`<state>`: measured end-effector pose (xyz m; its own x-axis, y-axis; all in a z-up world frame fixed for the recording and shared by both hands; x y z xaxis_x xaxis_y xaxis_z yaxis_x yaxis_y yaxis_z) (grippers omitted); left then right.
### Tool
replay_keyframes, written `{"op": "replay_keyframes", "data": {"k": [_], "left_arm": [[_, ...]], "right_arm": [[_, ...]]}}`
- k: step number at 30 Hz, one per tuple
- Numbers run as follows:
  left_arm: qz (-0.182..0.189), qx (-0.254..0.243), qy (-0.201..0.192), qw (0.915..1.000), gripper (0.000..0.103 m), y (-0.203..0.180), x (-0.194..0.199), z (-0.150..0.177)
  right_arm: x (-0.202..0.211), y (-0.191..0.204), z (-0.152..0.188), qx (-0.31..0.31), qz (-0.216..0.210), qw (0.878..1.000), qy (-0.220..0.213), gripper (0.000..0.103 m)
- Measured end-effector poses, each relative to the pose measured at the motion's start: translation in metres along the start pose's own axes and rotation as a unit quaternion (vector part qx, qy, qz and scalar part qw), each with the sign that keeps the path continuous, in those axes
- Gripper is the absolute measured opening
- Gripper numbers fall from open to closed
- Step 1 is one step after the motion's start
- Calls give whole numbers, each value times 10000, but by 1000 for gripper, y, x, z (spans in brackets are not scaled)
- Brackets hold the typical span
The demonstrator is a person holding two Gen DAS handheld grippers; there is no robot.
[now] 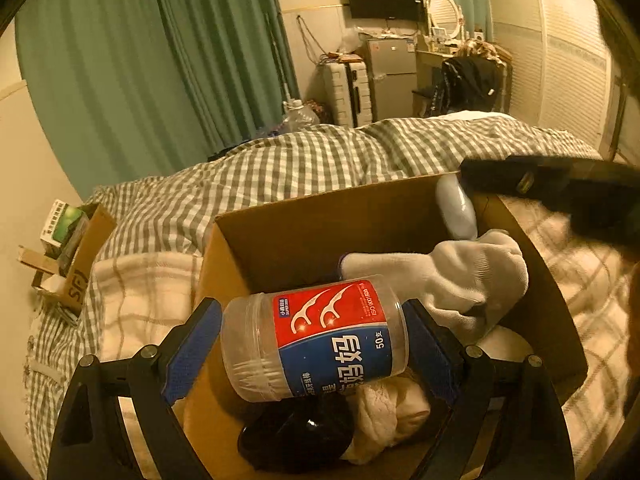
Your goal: Organize objects
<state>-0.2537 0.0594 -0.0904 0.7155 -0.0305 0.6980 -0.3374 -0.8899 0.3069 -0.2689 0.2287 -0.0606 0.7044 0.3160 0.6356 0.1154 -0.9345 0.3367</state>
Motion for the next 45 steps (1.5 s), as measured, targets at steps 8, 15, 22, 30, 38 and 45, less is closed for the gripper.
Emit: {"op": "replay_keyframes", "data": {"k": [8, 15, 22, 30, 38, 45], "left_arm": [[-283, -177, -314, 9989, 103, -1, 56, -13], [-279, 129, -811, 9962, 103, 18, 143, -24], [-192, 411, -1203, 9917, 103, 35, 215, -17], [-195, 457, -1403, 9889, 103, 48, 248, 6], [-143, 515, -1609, 9855, 103, 46, 248, 29], [-313, 801, -1573, 9838, 103, 45, 220, 64]], "right_arm": [[71, 8, -22, -93, 418, 9982, -415, 75], [170, 33, -31, 32, 818, 9926, -899, 91], [258, 63, -12, 249, 1288, 9806, -1459, 103], [291, 76, 28, 241, 1325, 9773, -1633, 103], [282, 93, 59, 405, 1238, 9688, -2107, 103], [236, 74, 89, 335, 1391, 9618, -2334, 103]]}}
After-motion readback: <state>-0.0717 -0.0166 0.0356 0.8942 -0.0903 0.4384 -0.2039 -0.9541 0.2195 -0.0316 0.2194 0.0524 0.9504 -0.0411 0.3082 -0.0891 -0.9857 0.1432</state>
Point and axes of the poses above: each gripper's, at about its wrist camera, not at the fingertips, and x roughly against the way its jaws point, y to its left, z to its underside, the point moved 1 cm from there along -x, roughly the way its jaws point, and after that the axes turned 10 degrees about -x, right-handed, at the moved point
